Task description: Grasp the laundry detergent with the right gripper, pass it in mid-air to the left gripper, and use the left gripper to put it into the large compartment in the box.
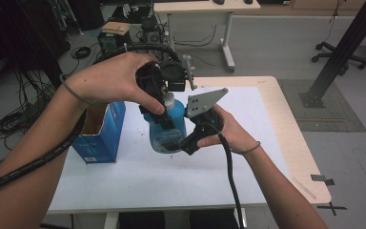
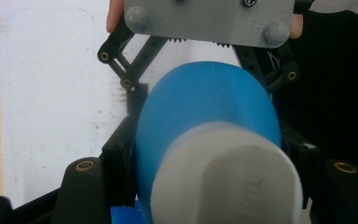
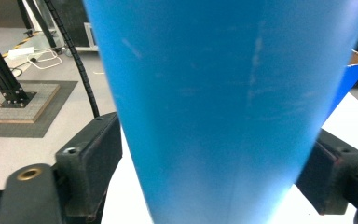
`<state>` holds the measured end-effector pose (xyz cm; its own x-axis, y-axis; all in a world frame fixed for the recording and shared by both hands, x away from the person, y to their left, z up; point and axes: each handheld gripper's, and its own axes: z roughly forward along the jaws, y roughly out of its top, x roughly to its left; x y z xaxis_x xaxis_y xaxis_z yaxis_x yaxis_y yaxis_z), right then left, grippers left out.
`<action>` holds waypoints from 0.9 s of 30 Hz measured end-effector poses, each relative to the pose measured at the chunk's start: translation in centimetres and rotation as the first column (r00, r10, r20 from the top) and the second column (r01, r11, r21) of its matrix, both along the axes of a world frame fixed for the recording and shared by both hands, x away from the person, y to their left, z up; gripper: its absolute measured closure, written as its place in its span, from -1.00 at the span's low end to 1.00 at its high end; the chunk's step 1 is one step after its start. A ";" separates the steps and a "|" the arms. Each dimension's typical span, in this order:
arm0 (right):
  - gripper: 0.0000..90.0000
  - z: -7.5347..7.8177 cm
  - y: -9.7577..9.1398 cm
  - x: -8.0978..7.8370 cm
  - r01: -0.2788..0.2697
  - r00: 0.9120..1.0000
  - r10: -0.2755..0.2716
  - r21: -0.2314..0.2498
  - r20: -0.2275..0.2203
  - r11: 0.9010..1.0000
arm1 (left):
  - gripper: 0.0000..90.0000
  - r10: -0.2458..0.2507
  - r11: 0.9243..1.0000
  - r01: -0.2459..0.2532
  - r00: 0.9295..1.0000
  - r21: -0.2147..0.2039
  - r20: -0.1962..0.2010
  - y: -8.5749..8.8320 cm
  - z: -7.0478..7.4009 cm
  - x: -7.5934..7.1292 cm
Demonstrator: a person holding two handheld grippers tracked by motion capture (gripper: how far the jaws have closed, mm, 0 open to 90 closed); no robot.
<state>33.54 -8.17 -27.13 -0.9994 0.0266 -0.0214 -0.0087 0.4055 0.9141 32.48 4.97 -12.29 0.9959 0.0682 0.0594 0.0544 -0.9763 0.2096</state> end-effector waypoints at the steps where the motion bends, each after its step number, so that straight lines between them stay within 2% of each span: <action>1: -0.68 0.0 0.0 0.0 0.003 1.000 -0.003 0.000 0.000 1.000 | -0.16 0.003 1.000 -0.003 1.000 -0.006 0.002 0.0 0.0 0.0; 2: -0.68 0.0 0.0 0.0 0.003 1.000 -0.003 0.000 0.000 1.000 | -0.16 0.003 1.000 -0.003 1.000 -0.006 0.002 0.0 0.0 0.0; 3: -0.79 0.0 0.1 -0.1 0.018 1.000 -0.018 0.004 0.002 1.000 | -0.16 0.002 1.000 -0.002 1.000 -0.002 0.004 0.0 0.0 0.0; 7: -0.86 0.1 0.0 -0.1 0.031 0.999 -0.032 0.013 0.009 0.999 | -0.16 0.006 1.000 -0.006 1.000 -0.004 0.005 0.1 0.1 -0.1; 18: -0.92 0.0 0.0 0.0 0.035 0.999 -0.035 0.038 0.010 0.999 | -0.16 0.005 1.000 -0.005 1.000 -0.008 0.002 0.3 0.2 -0.1; 27: -0.92 0.1 0.0 0.1 0.033 0.999 -0.034 0.040 0.015 0.999 | -0.16 0.001 1.000 -0.001 1.000 0.000 0.003 0.2 0.1 0.0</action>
<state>33.68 -8.21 -26.99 -0.9975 0.0614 -0.0353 -0.0102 0.3688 0.9294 32.47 5.19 -12.15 0.9956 0.0692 0.0628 0.0546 -0.9761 0.2103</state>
